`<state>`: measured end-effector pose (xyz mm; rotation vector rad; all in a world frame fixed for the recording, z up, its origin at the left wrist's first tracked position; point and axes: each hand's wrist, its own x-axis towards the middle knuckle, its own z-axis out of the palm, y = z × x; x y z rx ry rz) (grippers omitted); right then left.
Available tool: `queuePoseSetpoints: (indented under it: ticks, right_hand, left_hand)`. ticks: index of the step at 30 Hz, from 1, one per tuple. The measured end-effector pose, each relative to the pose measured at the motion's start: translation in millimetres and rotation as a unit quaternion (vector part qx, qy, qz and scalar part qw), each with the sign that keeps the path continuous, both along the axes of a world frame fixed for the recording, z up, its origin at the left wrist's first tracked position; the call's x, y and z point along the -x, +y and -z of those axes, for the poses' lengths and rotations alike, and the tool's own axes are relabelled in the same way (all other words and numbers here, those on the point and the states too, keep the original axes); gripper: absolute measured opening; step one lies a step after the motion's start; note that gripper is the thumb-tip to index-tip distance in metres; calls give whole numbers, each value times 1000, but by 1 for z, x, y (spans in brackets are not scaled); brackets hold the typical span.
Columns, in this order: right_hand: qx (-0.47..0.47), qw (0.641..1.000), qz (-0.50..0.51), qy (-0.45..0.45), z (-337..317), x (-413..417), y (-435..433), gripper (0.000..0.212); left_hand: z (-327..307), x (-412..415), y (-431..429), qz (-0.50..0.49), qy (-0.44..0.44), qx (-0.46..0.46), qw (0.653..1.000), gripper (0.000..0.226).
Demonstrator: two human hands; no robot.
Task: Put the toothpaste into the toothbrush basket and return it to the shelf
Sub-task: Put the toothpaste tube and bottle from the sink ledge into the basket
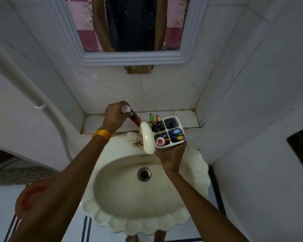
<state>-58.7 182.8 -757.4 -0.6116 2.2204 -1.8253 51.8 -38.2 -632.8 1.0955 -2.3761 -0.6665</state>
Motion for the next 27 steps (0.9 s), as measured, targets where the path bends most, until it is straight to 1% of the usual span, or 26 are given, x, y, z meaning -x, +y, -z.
queuePoseSetpoints:
  ticks: [2, 5, 8, 10, 13, 16, 21, 27]
  right_hand:
    - [5, 1000, 6, -7, 0, 0, 0, 125]
    - [13, 1000, 3, -8, 1, 3, -2, 124]
    - [11, 1000, 5, -10, 2, 3, -2, 127]
    - [14, 1000, 5, -10, 2, 1, -1, 129]
    - [11, 1000, 5, -10, -2, -2, 1, 127]
    - [2, 1000, 8, -10, -4, -4, 2, 129]
    - [2, 1000, 10, -10, -5, -5, 1, 130]
    - [-10, 1000, -5, 3, -1, -6, 1, 126]
  left_hand:
    - [-39, -10, 6, 22, 32, 55, 998, 32]
    - [-88, -16, 11, 122, 66, 115, 984, 35]
    - [-121, -4, 20, 215, 88, 129, 964, 35]
    - [-131, 11, 29, 260, 89, 114, 955, 32]
    - [-128, 37, 39, 314, 69, 76, 944, 29]
    - [-111, 58, 42, 342, 41, 47, 938, 29]
    - [-81, 81, 47, 345, -26, 41, 937, 32]
    - [-51, 98, 60, 346, -74, 26, 935, 33]
